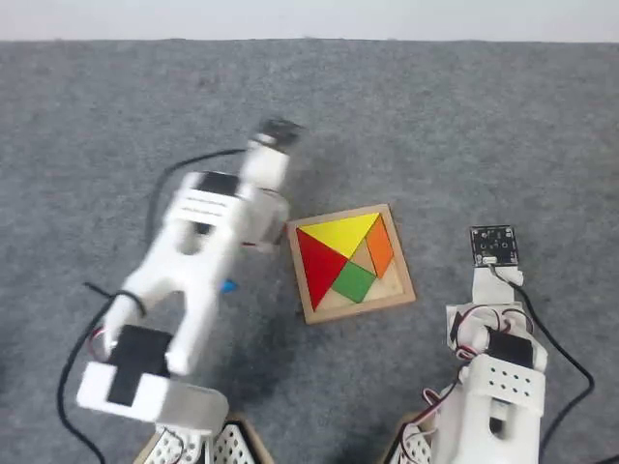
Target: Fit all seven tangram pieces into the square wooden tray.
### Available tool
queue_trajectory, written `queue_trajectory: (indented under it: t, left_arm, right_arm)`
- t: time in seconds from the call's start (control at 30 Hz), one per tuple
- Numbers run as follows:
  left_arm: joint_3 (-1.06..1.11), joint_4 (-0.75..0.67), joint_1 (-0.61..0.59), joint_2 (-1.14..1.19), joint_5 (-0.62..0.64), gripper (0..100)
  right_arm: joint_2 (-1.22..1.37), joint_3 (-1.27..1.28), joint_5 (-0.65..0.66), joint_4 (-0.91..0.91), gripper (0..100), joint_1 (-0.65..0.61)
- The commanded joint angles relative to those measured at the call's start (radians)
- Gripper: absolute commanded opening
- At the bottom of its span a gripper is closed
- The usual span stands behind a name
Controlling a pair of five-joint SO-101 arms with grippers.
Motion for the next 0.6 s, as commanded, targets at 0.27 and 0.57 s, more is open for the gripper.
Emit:
queue_trajectory:
  t: [0.27,0.57]
  left_arm:
    - [-0.131,0.210,-0.169,-0.072,-0.069,20]
    - [-0.125,0.229,-0.247,-0.063,-0.103,20]
  right_arm:
    - [-0.010,-0.046,0.005,0.007,1.0,-0.008]
    - [-0.010,-0.054,0.003,0.027,1.0,-0.007]
